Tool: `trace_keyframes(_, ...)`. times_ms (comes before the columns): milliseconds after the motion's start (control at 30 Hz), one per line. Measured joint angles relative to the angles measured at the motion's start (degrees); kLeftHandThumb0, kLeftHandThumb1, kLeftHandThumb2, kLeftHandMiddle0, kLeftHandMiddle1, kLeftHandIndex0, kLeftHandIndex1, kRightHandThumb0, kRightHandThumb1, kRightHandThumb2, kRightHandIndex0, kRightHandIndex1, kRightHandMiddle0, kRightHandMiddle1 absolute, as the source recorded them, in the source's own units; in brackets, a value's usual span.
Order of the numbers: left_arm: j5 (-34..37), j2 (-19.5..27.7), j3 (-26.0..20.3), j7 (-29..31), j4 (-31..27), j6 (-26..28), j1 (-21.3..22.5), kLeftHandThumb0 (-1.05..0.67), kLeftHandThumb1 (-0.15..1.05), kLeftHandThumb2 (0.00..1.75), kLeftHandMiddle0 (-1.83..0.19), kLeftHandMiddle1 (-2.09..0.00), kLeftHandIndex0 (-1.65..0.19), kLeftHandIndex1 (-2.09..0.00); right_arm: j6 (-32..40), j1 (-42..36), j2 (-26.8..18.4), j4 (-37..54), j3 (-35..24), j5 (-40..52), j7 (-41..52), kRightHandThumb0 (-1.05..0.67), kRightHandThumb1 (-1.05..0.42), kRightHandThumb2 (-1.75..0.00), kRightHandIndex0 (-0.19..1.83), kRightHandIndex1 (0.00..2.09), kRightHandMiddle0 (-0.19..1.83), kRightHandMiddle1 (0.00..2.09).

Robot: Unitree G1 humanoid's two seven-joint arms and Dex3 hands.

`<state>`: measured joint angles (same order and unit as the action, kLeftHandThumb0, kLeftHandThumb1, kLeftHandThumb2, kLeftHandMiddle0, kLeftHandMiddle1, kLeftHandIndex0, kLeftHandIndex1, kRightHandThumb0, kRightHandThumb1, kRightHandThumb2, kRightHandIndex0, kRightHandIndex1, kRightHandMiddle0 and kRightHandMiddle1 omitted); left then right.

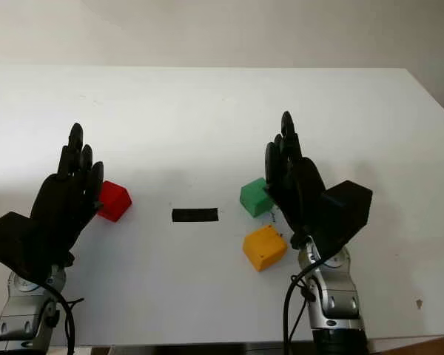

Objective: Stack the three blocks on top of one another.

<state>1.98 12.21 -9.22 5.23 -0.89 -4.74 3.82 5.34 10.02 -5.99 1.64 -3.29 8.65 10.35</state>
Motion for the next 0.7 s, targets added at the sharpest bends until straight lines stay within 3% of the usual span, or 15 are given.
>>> trace_keyframes(700,-1.14,1.07,-0.53,-0.43,-2.54,0.58,-0.94,-0.83,1.05,0.55,0.14,-0.06,0.15,-0.06,-0.56,-0.62,-0.15,-0.62,0.25,-0.61,0.37,-0.77,-1.05,-0.68,-0.19,0.00,-0.19,0.00)
